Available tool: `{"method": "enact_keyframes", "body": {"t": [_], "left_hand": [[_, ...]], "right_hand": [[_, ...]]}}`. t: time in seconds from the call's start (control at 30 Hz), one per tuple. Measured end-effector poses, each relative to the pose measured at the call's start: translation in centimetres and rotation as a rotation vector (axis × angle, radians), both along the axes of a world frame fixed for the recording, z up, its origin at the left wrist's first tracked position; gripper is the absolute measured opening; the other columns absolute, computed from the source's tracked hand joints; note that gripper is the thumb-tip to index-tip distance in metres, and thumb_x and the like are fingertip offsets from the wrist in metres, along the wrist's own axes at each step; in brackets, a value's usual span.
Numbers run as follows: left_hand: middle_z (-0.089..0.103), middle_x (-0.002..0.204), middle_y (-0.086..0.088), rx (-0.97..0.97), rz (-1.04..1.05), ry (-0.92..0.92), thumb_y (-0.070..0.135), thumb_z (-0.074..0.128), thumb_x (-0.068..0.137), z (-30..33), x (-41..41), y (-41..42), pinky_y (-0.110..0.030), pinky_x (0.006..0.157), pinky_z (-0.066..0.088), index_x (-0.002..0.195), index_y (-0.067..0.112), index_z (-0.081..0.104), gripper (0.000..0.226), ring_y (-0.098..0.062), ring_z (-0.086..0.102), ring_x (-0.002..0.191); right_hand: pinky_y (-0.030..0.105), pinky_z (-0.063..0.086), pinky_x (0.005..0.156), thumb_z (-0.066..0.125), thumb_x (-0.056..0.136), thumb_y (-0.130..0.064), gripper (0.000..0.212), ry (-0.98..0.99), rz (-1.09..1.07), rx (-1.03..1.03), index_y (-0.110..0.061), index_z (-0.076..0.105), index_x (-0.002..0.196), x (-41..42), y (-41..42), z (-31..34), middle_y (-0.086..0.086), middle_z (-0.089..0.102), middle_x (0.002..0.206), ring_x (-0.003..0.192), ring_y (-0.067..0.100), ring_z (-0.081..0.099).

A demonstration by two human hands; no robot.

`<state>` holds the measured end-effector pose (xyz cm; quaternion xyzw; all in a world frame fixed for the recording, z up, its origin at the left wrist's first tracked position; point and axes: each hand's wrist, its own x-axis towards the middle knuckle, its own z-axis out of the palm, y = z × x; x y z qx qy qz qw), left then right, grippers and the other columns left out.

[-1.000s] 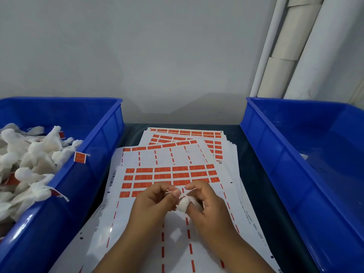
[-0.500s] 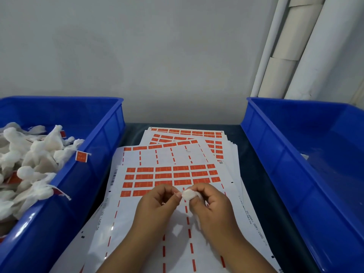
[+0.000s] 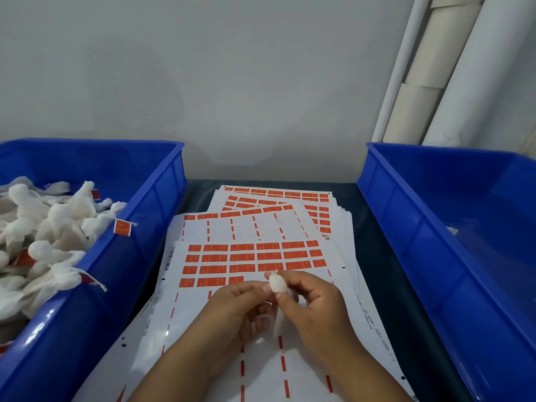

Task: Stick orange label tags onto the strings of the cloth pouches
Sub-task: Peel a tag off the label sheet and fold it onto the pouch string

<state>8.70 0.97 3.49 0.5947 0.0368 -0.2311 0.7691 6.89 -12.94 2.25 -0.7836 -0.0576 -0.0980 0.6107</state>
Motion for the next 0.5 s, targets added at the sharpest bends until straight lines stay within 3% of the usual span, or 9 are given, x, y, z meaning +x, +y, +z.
{"method": "enact_keyframes", "body": {"t": [0.2, 0.33, 0.5], "left_hand": [[0.067, 0.078, -0.013, -0.029, 0.055, 0.059, 0.021, 0.064, 0.077, -0.24, 0.2, 0.2, -0.025, 0.058, 0.05, 0.084, 0.006, 0.074, 0.02, -0.015, 0.06, 0.062], [0.062, 0.081, -0.017, -0.011, 0.071, 0.052, 0.019, 0.058, 0.088, -0.48, 0.32, 0.05, -0.026, 0.062, 0.051, 0.088, 0.003, 0.072, 0.022, -0.02, 0.055, 0.07], [0.059, 0.077, -0.015, 0.011, 0.121, 0.037, 0.02, 0.053, 0.091, -0.59, 0.32, -0.11, -0.027, 0.063, 0.05, 0.089, 0.003, 0.07, 0.024, -0.021, 0.052, 0.07]], "right_hand": [[-0.003, 0.041, 0.069, 0.061, 0.075, -0.05, 0.013, -0.004, 0.021, -0.03, -0.048, 0.061, 0.087, -0.06, -0.03, 0.08, -0.044, 0.06, 0.094, 0.1, -0.018, 0.053], [-0.004, 0.039, 0.07, 0.062, 0.08, -0.046, 0.006, -0.039, 0.046, -0.061, -0.047, 0.062, 0.085, -0.17, 0.14, 0.22, -0.043, 0.06, 0.093, 0.1, -0.017, 0.054], [-0.006, 0.037, 0.071, 0.069, 0.084, -0.026, 0.027, -0.039, 0.002, -0.097, -0.05, 0.058, 0.09, -0.17, 0.13, -0.26, -0.04, 0.061, 0.092, 0.099, -0.022, 0.051]]}}
